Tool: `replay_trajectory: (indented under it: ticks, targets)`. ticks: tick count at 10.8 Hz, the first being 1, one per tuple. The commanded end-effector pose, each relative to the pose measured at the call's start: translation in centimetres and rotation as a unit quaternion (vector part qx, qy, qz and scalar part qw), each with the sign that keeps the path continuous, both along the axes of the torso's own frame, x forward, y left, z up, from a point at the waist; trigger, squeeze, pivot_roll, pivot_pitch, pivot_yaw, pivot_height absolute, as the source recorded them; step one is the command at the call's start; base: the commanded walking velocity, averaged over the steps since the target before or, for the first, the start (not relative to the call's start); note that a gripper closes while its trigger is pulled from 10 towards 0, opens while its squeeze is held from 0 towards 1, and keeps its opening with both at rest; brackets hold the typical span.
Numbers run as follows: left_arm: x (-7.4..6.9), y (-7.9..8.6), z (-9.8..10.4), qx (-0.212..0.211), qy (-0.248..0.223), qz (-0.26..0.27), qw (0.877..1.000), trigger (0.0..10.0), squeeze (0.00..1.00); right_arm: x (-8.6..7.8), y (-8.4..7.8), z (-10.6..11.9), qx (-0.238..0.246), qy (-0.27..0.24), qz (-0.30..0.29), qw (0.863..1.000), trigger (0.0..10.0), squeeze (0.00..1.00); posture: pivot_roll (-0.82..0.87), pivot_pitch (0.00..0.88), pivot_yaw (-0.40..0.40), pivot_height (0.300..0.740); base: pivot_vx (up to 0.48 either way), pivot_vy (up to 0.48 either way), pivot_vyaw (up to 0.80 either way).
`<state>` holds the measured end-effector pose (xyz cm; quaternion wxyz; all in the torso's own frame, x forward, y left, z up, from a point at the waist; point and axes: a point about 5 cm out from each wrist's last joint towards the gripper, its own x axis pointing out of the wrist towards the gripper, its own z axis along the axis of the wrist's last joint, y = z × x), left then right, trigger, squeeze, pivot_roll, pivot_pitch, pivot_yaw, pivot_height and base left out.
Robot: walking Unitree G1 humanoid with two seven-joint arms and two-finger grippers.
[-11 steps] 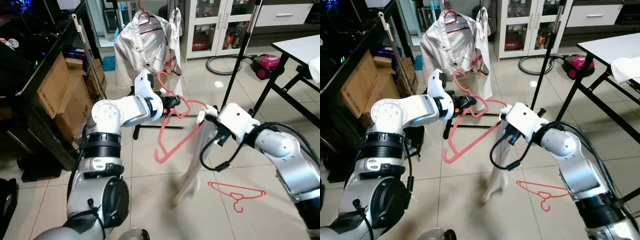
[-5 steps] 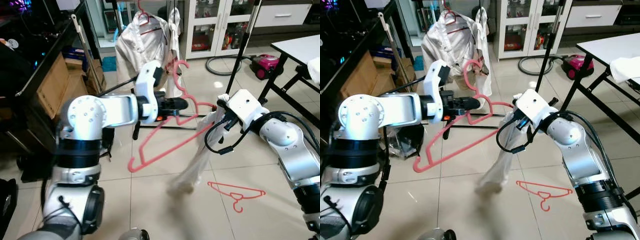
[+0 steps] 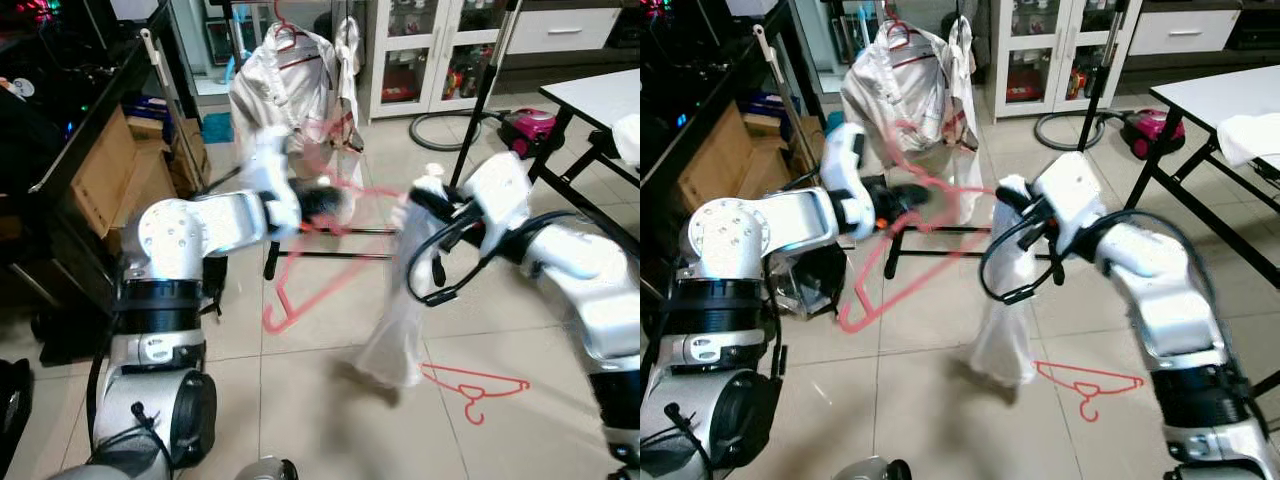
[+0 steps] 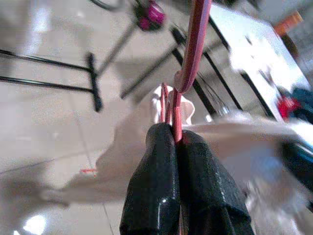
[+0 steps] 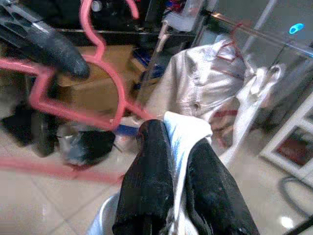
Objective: Hang hanger
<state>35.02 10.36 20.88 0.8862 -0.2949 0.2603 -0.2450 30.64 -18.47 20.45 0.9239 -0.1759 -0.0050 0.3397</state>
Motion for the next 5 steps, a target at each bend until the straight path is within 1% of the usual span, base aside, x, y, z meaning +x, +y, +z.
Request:
replay_trajectory:
  ticks: [1,2,3,4,5]
  targets:
    - [1.2,1.8,0.3,-0.002,0.002,0.084,0.996,10.0,0.00,-1.1,0.0,0.4,0.009,0.019,0.042,0.999,10.0,0.00,-0.10,0.000,0.089,0.740,0.000,0.000,0.00]
    - [1.9,2.6,-0.4,-0.015,0.022,0.140,0.990,10.0,0.00,-1.9,-0.4,0.0,-0.002,0.037,0.057,0.998,10.0,0.00,-0.10,0.000,0.089,0.740,0.000,0.000,0.00]
    - [2.4,2.8,-1.2,-0.039,0.049,0.174,0.983,10.0,0.00,-2.8,-1.0,-0.6,-0.018,0.060,0.068,0.996,10.0,0.00,-0.11,0.000,0.093,0.740,0.000,0.000,0.00]
    - [2.6,2.8,-1.3,-0.054,0.061,0.186,0.979,10.0,0.00,-3.1,-1.0,-0.9,-0.024,0.066,0.071,0.995,10.0,0.00,-0.12,0.000,0.096,0.740,0.000,0.000,0.00]
    - [2.9,2.7,-1.2,-0.074,0.070,0.196,0.975,10.0,0.00,-3.4,-0.7,-1.4,-0.048,0.063,0.079,0.994,10.0,0.00,-0.12,0.000,0.098,0.740,0.000,0.000,0.00]
